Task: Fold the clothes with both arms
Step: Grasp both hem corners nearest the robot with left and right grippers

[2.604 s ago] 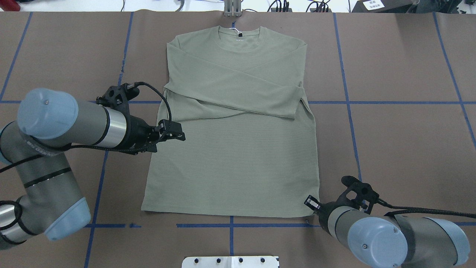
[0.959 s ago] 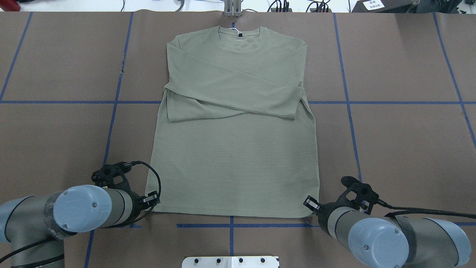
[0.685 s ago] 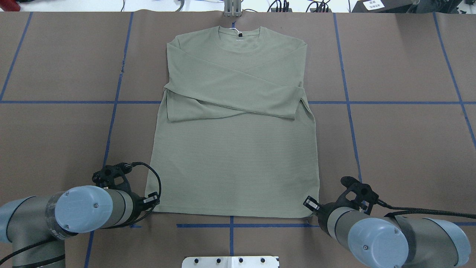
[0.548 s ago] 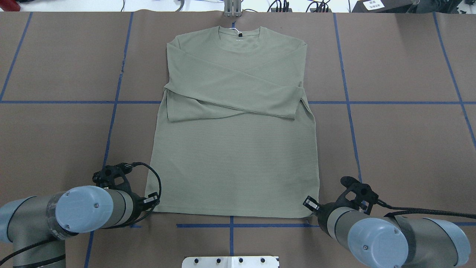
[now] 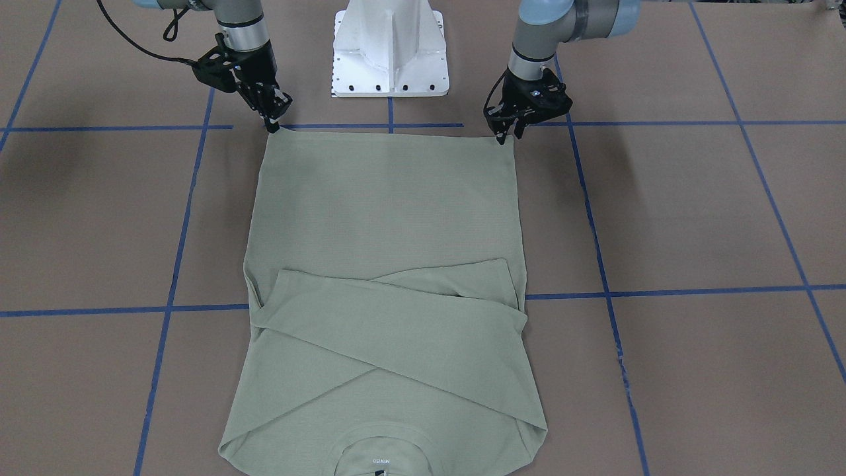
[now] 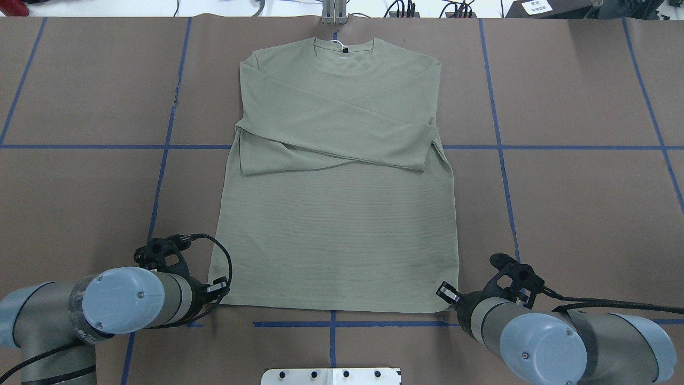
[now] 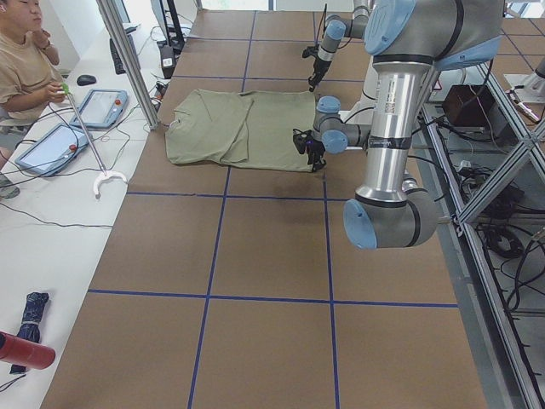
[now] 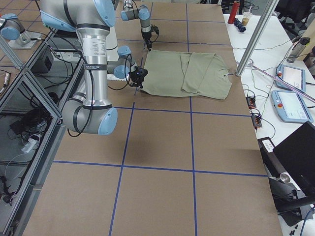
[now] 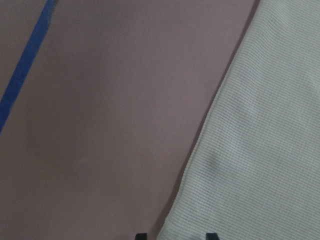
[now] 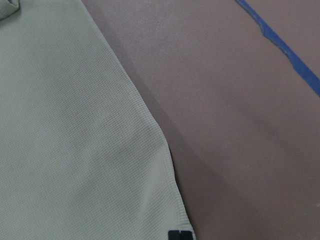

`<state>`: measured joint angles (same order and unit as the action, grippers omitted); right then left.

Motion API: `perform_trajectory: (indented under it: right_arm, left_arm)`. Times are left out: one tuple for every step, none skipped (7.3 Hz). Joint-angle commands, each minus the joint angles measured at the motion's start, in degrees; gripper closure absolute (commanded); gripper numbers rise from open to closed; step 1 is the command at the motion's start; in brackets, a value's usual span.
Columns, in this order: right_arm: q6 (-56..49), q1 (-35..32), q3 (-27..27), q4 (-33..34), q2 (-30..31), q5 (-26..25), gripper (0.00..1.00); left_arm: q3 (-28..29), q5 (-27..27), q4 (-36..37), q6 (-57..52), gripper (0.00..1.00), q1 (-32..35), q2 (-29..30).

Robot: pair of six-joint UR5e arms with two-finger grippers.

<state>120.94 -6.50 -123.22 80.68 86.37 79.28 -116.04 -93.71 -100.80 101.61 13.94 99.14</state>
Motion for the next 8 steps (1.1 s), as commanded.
perform_trajectory:
  right_arm:
    - [0.0,0.0,0.0,0.0,0.0,0.0,1.00]
    - [0.0,0.0,0.0,0.0,0.0,0.0,1.00]
    - [0.0,0.0,0.0,0.0,0.0,0.0,1.00]
    - [0.0,0.0,0.0,0.0,-0.1,0.0,1.00]
    - [0.0,0.0,-0.2,0.0,-0.3,0.0,1.00]
    - [0.0,0.0,-0.3,0.0,-0.4,0.0,1.00]
    - [0.0,-0.1,-1.0,0.0,-0.2,0.0,1.00]
    - [0.0,0.3,-3.8,0.2,0.1,0.5,1.00]
  left_arm:
    - [0.0,-0.1,0.0,0.0,0.63,-0.1,-0.1]
    - [0.0,-0.1,0.0,0.0,0.82,-0.1,-0.2]
    - [0.0,0.0,0.1,-0.1,1.00,-0.1,-0.2]
    - [-0.3,-0.1,0.1,-0.4,1.00,0.0,-0.3]
    - [-1.0,-0.2,0.1,-0.4,1.00,0.0,-0.1]
    - [-2.8,-0.5,0.2,-0.4,1.00,0.1,-0.2]
    - [-5.1,-0.7,0.3,-0.4,1.00,0.1,-0.1]
    - [-7.3,-2.5,1.3,-0.3,1.00,0.0,-0.2]
